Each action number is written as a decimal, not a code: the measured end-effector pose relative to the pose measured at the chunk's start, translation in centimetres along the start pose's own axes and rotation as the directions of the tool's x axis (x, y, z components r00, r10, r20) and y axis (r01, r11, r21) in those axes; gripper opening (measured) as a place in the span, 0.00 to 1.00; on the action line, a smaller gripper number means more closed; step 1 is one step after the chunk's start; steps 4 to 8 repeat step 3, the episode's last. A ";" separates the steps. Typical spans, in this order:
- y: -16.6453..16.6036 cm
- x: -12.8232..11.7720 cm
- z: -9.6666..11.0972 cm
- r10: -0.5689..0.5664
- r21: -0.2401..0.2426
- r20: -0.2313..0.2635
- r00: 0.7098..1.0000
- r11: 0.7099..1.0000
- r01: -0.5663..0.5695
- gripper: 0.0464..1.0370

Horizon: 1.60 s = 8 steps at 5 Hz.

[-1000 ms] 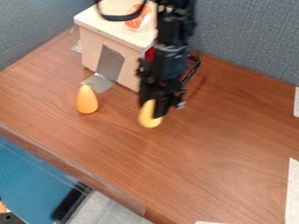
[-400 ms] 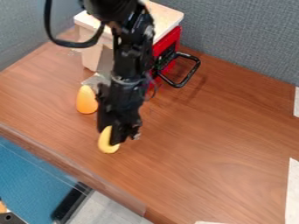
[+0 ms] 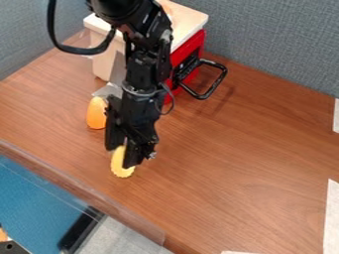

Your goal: Move the yellow object to the bottom middle side of table

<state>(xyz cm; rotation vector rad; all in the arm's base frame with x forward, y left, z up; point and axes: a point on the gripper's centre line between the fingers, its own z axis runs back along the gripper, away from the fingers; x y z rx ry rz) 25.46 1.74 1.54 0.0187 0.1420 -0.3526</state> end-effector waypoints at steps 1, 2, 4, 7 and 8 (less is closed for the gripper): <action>0.2 -0.3 2.5 0.013 -0.035 0.075 0.997 0.999 -0.010 0.97; -0.3 -0.7 5.1 0.003 -0.035 0.155 0.988 0.999 0.002 0.97; -0.7 -1.9 6.8 0.018 -0.012 0.199 0.980 1.000 -0.016 0.96; -0.7 -1.9 6.8 0.018 -0.012 0.199 0.980 1.000 -0.016 0.96; -0.7 -1.9 6.8 0.018 -0.012 0.199 0.980 1.000 -0.016 0.96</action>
